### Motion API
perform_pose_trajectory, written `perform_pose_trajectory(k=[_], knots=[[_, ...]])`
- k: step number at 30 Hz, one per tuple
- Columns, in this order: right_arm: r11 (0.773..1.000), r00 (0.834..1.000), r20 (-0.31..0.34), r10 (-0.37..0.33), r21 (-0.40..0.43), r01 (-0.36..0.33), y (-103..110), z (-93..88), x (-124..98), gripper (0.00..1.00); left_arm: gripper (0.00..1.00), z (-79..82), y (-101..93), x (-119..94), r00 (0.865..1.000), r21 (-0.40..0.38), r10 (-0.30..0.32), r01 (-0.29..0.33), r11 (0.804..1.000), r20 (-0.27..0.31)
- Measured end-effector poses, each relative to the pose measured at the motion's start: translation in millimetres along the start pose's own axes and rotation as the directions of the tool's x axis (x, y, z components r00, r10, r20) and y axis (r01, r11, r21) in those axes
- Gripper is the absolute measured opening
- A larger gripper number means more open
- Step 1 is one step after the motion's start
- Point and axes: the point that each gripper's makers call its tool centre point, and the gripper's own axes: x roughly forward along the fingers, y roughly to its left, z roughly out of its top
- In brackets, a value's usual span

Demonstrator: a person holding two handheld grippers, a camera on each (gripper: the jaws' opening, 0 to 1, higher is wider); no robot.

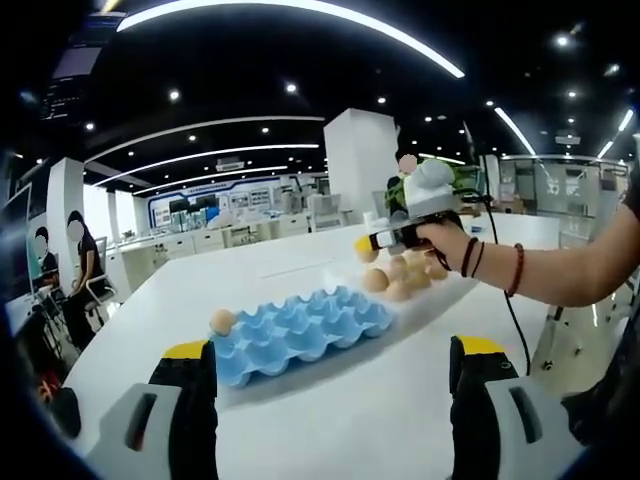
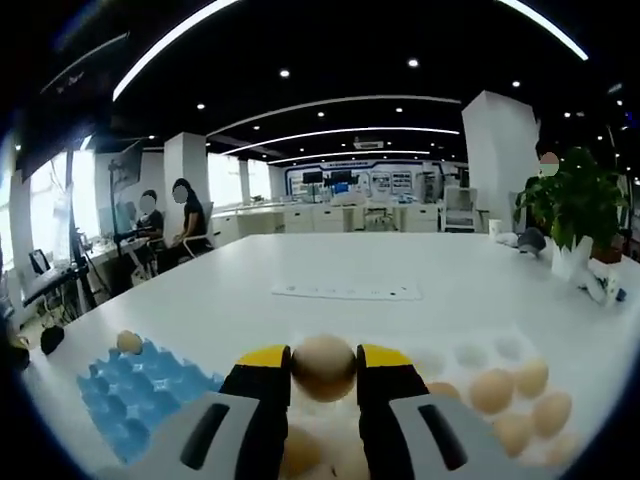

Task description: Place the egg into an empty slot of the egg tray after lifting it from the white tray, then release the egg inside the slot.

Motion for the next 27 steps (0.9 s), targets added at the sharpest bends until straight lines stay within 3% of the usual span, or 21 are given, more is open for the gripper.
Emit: perform_pose_trajectory(k=[12, 27], knots=[[0.992, 0.993, 0.004, 0.120, -0.027, -0.120, 39, -3.3, 2, 0.26, 0.98, -3.6, 0.7, -2, 1.000, 0.003, -0.003, 0.003, 1.000, -0.006], [0.960, 0.963, -0.014, 0.268, -0.084, -0.268, 109, -9.0, 12, 0.26, 0.98, -8.3, 1.1, 1, 1.000, -0.006, -0.005, 0.005, 1.000, -0.013]])
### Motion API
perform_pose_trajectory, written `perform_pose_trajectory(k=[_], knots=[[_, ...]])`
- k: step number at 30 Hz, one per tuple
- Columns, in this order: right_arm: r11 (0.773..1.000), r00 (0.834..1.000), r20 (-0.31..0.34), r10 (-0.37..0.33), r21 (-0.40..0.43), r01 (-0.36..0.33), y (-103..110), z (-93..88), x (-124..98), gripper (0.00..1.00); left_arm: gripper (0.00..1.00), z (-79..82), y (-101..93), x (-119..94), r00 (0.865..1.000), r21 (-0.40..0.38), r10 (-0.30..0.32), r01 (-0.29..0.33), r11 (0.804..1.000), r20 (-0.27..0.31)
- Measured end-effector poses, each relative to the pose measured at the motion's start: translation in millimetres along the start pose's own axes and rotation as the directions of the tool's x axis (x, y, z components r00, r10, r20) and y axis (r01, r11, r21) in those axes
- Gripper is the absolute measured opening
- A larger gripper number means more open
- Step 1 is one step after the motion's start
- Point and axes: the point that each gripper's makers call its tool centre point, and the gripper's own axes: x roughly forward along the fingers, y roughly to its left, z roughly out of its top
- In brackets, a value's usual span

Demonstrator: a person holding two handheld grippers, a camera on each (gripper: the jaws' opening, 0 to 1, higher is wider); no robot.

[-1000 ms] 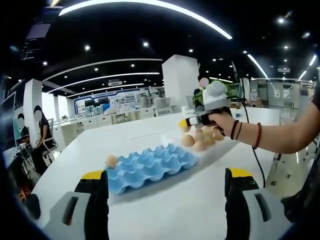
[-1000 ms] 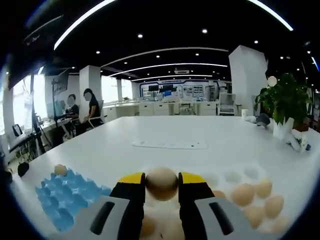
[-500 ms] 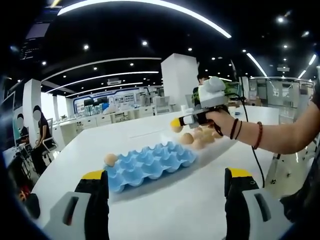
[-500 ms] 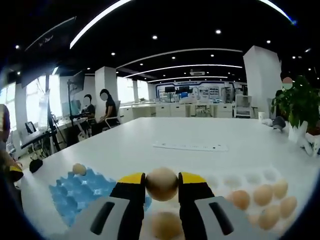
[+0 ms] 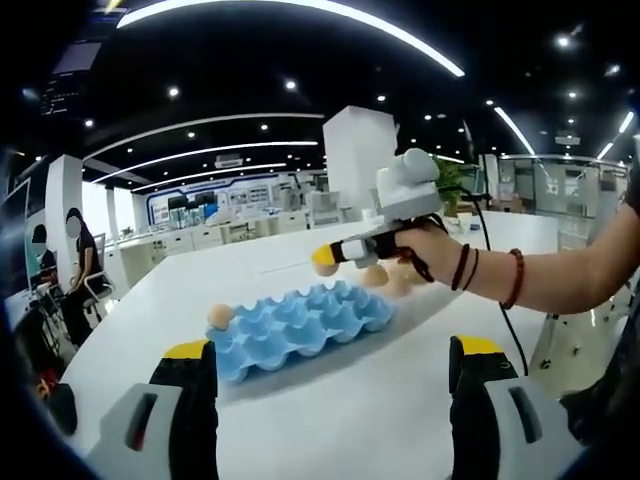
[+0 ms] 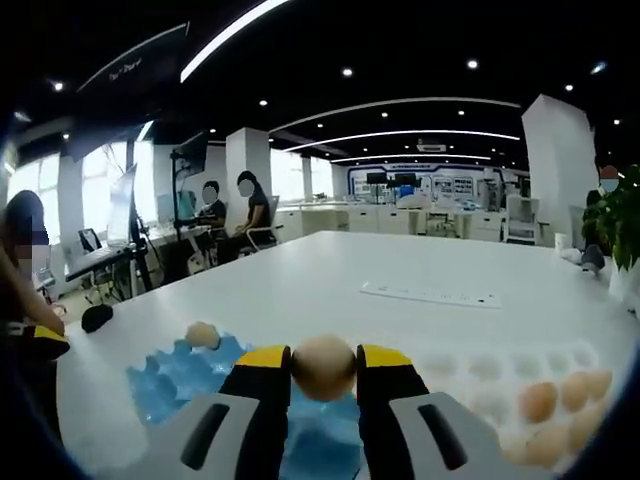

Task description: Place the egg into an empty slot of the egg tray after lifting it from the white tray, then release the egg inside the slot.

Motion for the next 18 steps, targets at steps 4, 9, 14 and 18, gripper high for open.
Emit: perform_pose_trajectory(k=[4, 9, 14, 18], knots=[[1.000, 1.000, -0.014, 0.028, -0.014, -0.028, 15, -2.8, 7, 0.26, 0.98, 0.6, 1.6, -1, 1.000, -0.004, 0.006, -0.006, 1.000, 0.005], [0.997, 0.997, -0.029, 0.069, -0.011, -0.070, 32, -6.3, 13, 0.26, 0.98, -1.3, 2.6, -2, 1.000, -0.002, 0.011, -0.011, 1.000, -0.002], [0.993, 0.992, -0.034, 0.118, -0.027, -0.119, 50, -11.4, 19, 0.26, 0.98, -5.7, 3.0, 0, 1.000, -0.012, 0.008, -0.008, 1.000, -0.011], [0.987, 0.988, -0.031, 0.151, -0.044, -0.152, 62, -11.6, 22, 0.26, 0.98, -7.9, 3.3, 0, 1.000, -0.015, 0.006, -0.006, 1.000, -0.015]])
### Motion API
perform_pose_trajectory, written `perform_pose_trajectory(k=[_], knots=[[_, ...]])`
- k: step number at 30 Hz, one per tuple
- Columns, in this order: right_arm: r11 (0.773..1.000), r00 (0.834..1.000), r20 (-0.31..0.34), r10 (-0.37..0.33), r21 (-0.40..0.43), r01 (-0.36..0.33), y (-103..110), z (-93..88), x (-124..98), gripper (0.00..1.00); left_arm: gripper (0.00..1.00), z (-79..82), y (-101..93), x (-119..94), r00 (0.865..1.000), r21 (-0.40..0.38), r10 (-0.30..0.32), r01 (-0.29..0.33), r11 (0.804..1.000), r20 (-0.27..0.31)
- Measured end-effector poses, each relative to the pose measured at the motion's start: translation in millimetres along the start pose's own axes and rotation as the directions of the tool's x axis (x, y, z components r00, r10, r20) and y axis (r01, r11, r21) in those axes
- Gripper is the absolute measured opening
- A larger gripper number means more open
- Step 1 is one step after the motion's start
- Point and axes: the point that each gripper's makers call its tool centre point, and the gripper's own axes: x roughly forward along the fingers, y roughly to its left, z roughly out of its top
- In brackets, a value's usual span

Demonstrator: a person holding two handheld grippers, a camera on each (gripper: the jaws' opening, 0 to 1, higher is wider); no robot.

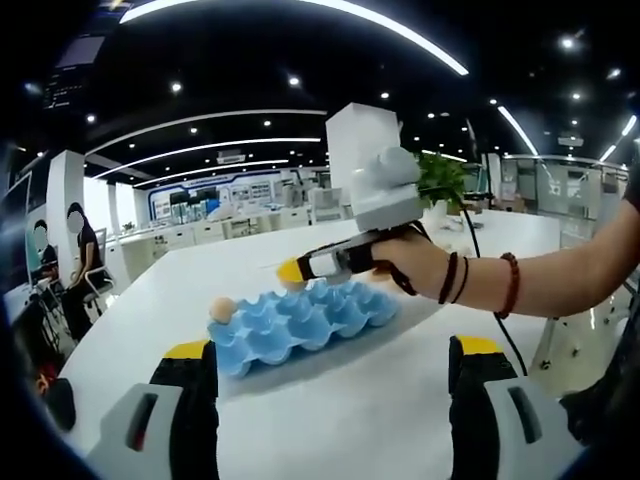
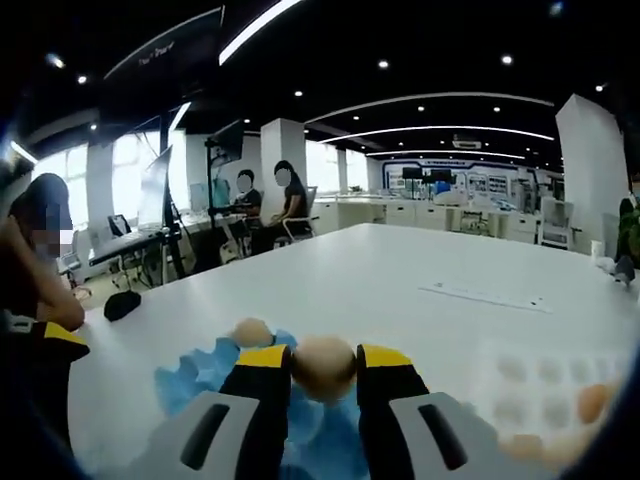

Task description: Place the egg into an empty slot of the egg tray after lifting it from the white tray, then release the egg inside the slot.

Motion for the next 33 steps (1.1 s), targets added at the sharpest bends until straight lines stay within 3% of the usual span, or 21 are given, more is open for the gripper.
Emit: perform_pose_trajectory(k=[9, 17, 25, 33], knots=[[0.997, 0.999, -0.005, 0.049, -0.056, -0.049, 23, 1.3, 18, 0.26, 0.97, -2.0, -2.0, 1, 1.000, 0.003, 0.000, 0.000, 1.000, -0.004], [0.996, 0.997, -0.016, 0.071, -0.050, -0.072, 30, 2.3, 31, 0.26, 0.97, -0.9, -9.6, 6, 1.000, -0.003, 0.005, -0.005, 1.000, -0.004], [0.991, 0.995, -0.063, 0.078, -0.103, -0.084, 37, -3.6, 45, 0.26, 0.97, 0.2, -15.0, 6, 1.000, -0.002, 0.008, -0.008, 1.000, -0.006], [0.993, 0.993, -0.084, 0.086, -0.076, -0.092, 35, -12.8, 50, 0.27, 0.97, -0.7, -4.9, 2, 1.000, -0.003, 0.018, -0.018, 1.000, -0.010]])
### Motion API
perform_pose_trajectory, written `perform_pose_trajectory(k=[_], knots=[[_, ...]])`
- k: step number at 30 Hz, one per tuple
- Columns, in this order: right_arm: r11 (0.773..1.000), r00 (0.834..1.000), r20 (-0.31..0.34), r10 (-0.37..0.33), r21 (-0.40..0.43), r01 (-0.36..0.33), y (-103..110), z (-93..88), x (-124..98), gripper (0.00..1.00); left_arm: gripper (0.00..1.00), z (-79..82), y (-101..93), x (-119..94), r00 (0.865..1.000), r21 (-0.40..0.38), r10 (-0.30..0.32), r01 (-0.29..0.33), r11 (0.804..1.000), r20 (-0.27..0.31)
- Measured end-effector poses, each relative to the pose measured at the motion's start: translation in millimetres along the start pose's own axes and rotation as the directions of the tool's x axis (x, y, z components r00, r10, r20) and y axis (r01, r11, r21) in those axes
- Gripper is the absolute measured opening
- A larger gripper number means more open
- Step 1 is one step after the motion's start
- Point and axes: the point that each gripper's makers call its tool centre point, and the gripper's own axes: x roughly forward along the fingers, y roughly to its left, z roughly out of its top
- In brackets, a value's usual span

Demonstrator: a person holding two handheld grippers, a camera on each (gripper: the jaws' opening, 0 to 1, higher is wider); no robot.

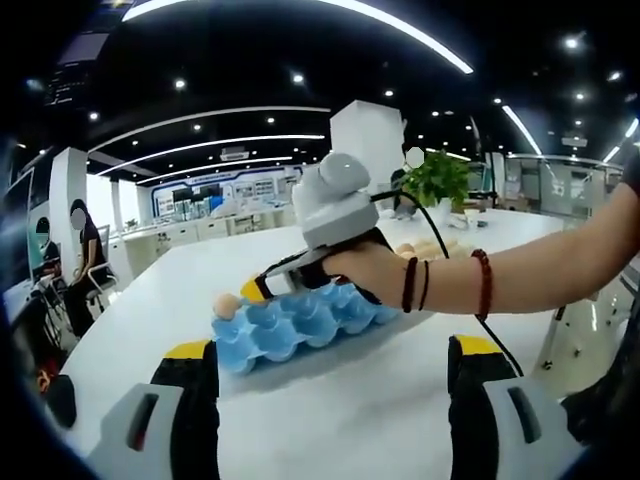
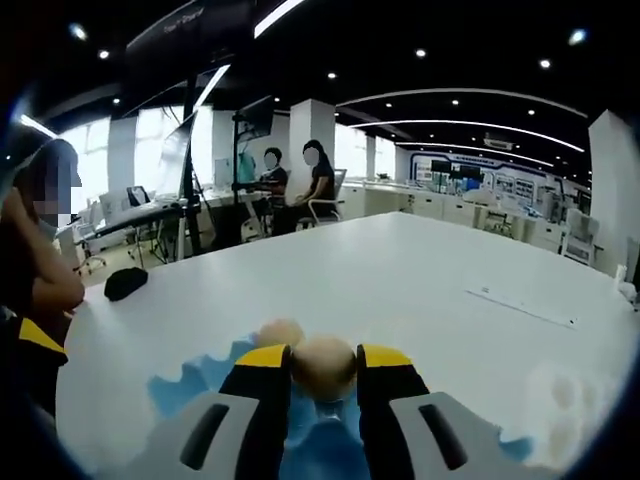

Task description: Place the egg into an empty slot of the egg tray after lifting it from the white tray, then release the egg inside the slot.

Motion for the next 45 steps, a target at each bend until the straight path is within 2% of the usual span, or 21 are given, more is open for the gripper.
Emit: perform_pose_trajectory(k=[10, 12, 37, 45], knots=[[1.000, 1.000, -0.026, 0.007, -0.018, -0.008, 0, -12.2, 7, 0.27, 0.97, -3.2, 12.3, -6, 1.000, -0.005, 0.015, -0.015, 1.000, -0.001], [0.999, 1.000, -0.022, 0.018, 0.037, -0.017, 1, -14.7, 8, 0.27, 0.97, -3.6, 14.6, -7, 1.000, -0.008, 0.016, -0.016, 1.000, 0.002], [0.999, 0.999, -0.007, 0.040, 0.032, -0.040, -4, -9.8, 10, 0.29, 0.97, -5.9, 26.0, -12, 0.999, -0.022, 0.044, -0.044, 0.999, 0.005], [0.999, 0.999, -0.005, 0.032, 0.039, -0.032, -6, -9.6, 10, 0.32, 0.99, -4.7, 21.2, -9, 0.999, -0.019, 0.033, -0.033, 0.999, 0.005]])
